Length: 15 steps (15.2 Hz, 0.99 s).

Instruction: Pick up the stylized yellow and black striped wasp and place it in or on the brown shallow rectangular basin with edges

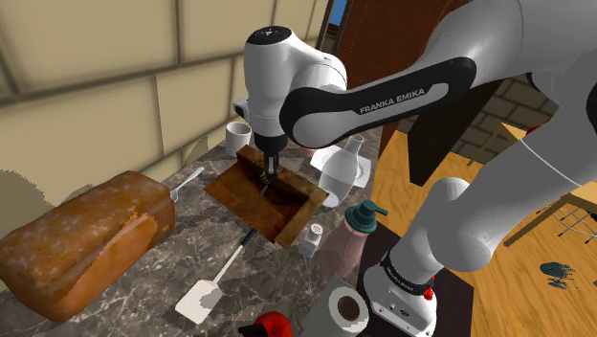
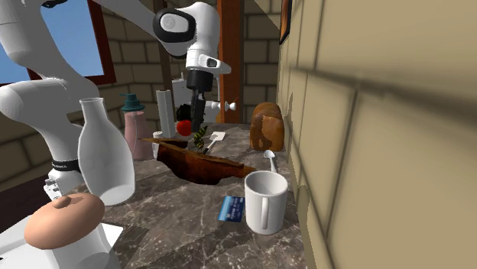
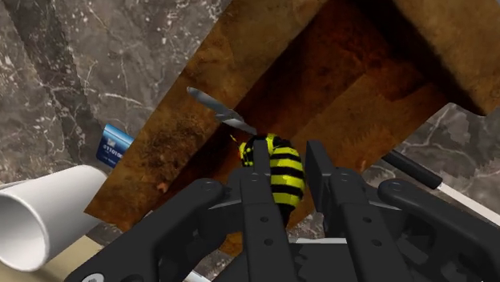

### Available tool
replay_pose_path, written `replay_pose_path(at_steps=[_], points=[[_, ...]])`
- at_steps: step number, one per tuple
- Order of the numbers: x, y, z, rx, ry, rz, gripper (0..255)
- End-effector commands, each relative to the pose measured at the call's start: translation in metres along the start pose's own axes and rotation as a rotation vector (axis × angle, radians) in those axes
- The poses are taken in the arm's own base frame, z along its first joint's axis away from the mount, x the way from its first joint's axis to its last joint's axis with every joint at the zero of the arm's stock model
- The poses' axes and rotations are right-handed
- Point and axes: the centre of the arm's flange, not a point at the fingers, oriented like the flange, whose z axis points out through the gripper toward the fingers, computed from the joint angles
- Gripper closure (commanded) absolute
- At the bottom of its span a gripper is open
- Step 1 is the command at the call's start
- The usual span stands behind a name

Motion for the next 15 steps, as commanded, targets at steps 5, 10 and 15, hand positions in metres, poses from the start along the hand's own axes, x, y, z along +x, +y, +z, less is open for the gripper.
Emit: replay_pose_path(at_steps=[5, 10, 15], points=[[0.004, -0.006, 0.024, 0.002, -0.004, -0.001, 255], [0.004, -0.006, 0.024, 0.002, -0.004, -0.001, 255], [0.003, -0.009, 0.023, 0.002, -0.004, -0.001, 0]])
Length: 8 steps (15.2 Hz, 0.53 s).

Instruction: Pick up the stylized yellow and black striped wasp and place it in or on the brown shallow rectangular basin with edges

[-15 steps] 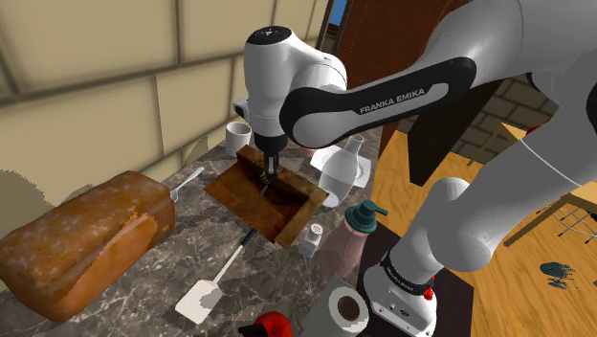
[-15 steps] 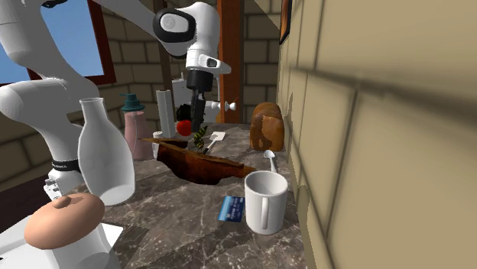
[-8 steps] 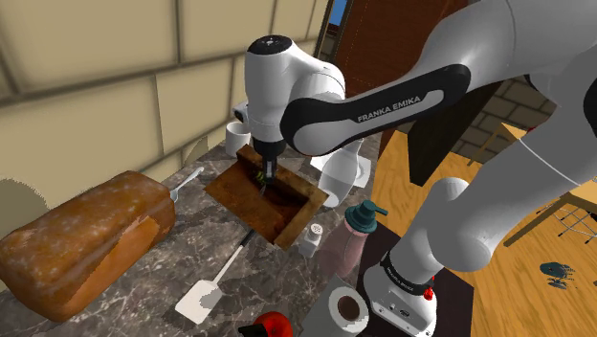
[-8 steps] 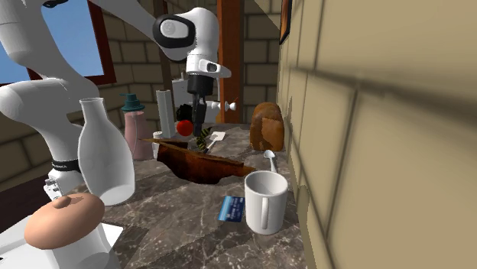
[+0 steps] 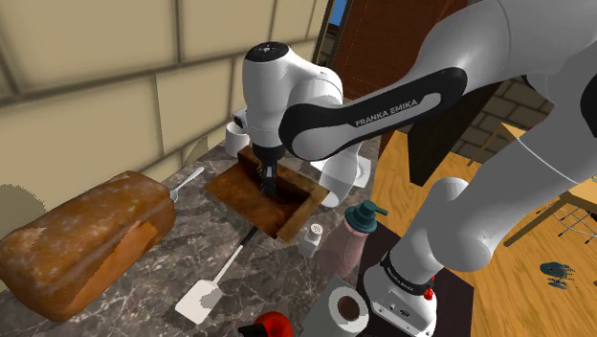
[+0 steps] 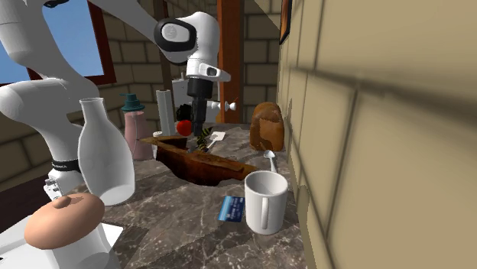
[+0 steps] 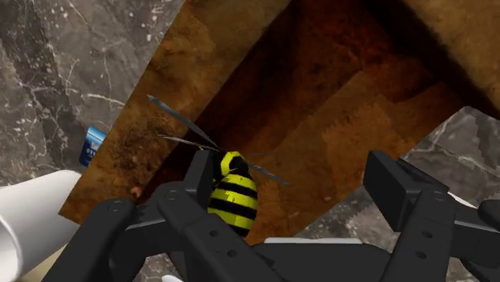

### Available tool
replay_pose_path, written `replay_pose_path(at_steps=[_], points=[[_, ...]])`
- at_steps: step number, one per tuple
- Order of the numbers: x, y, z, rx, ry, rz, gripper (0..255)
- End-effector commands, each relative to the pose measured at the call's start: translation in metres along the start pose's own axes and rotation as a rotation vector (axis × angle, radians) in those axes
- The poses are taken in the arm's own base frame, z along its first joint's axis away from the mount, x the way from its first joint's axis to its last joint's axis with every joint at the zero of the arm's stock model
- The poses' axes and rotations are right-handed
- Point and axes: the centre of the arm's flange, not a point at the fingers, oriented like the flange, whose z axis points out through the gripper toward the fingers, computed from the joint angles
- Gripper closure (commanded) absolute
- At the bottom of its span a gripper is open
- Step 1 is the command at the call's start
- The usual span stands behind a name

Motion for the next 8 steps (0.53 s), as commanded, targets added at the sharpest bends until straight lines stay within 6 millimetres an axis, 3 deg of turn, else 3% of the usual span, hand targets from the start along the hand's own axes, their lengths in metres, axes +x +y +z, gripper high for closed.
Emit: replay_pose_path(at_steps=[1, 2, 6, 8], points=[[0.000, -0.001, 0.003, 0.002, -0.006, 0.000, 0], [0.000, 0.003, 0.003, 0.003, -0.005, 0.000, 0], [0.000, 0.003, -0.047, 0.003, -0.005, 0.000, 0], [0.000, 0.003, -0.047, 0.003, -0.005, 0.000, 0]])
